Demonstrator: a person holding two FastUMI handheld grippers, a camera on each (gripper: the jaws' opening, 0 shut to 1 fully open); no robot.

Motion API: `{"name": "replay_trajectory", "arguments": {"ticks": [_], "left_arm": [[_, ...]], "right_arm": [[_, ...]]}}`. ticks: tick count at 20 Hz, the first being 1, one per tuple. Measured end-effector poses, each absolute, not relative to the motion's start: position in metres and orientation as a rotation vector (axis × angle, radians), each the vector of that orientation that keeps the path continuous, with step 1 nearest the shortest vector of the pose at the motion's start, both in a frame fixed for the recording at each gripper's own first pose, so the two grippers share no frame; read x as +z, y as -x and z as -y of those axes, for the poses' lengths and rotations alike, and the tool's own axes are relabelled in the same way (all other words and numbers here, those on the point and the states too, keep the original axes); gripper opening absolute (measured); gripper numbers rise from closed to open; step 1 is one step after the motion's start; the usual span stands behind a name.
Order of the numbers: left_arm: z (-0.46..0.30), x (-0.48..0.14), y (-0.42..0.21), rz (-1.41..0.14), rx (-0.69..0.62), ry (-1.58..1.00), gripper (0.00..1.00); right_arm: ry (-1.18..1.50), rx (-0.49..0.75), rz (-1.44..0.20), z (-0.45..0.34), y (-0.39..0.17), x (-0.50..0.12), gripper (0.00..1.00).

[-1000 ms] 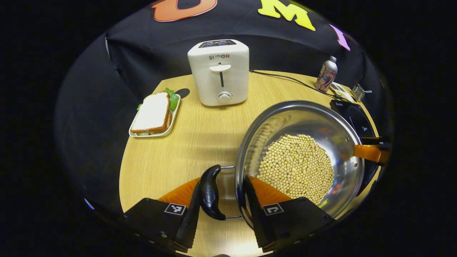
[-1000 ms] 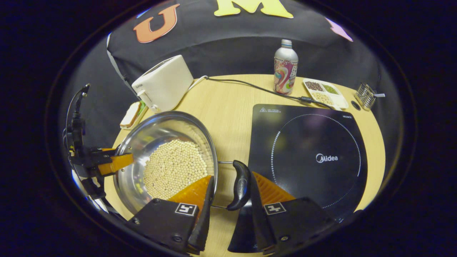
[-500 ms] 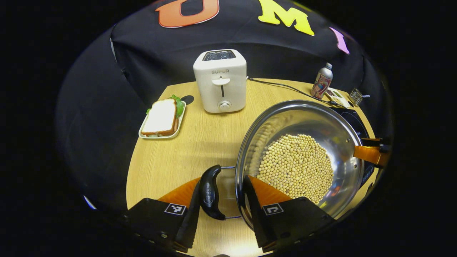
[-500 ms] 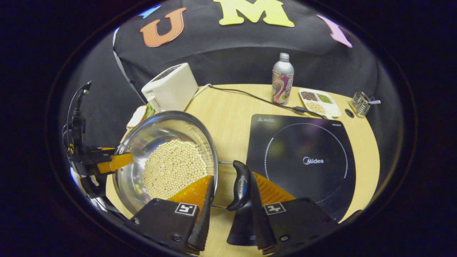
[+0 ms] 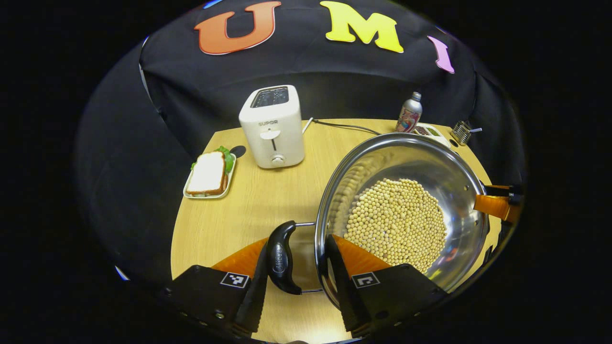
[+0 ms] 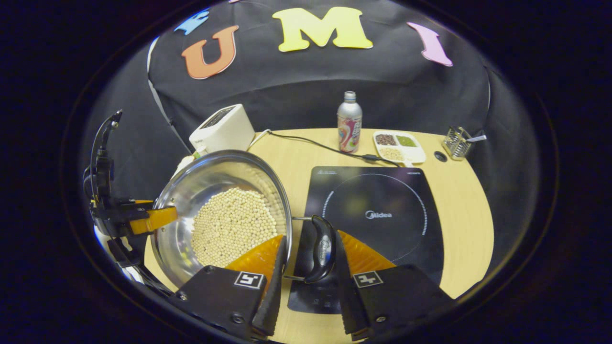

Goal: First push the handle of the pot to place it horizontally, then grasp the pot with both hands and set it on the induction cooktop.

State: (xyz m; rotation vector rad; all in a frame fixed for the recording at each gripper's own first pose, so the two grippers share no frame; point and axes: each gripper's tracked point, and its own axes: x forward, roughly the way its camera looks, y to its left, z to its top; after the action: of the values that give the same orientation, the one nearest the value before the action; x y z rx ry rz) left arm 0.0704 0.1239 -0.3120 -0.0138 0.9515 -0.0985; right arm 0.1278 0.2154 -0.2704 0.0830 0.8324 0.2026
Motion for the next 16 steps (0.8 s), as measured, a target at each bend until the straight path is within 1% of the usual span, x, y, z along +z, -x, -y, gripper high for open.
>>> {"name": "replay_trajectory", "arguments": {"ticks": [4,5,6,7,8,12,16], "left_arm": [[-0.084,-0.298,-0.071,-0.932,-0.162,0.002,0.63],[-0.070,-0.293,-0.073,-0.923,-0.176,0.002,0.63],[-0.058,-0.291,-0.074,-0.920,-0.192,-0.001,0.63],[-0.046,-0.289,-0.074,-0.919,-0.205,0.001,0.68],[-0.033,-0.289,-0.076,-0.917,-0.219,-0.001,0.63],[0.013,-0.289,-0.082,-0.918,-0.246,-0.011,0.63],[0.053,-0.295,-0.088,-0.939,-0.244,-0.008,0.63]], "right_arm": [[-0.104,0.142,-0.813,-0.172,-0.112,-0.260,0.51],[-0.104,0.127,-0.809,-0.159,-0.109,-0.257,0.54],[-0.108,0.111,-0.804,-0.147,-0.107,-0.255,0.52],[-0.111,0.096,-0.801,-0.133,-0.106,-0.254,0.51],[-0.113,0.084,-0.799,-0.121,-0.104,-0.252,0.51],[-0.126,0.051,-0.808,-0.073,-0.102,-0.252,0.51],[-0.122,0.045,-0.827,-0.033,-0.113,-0.259,0.52]]}}
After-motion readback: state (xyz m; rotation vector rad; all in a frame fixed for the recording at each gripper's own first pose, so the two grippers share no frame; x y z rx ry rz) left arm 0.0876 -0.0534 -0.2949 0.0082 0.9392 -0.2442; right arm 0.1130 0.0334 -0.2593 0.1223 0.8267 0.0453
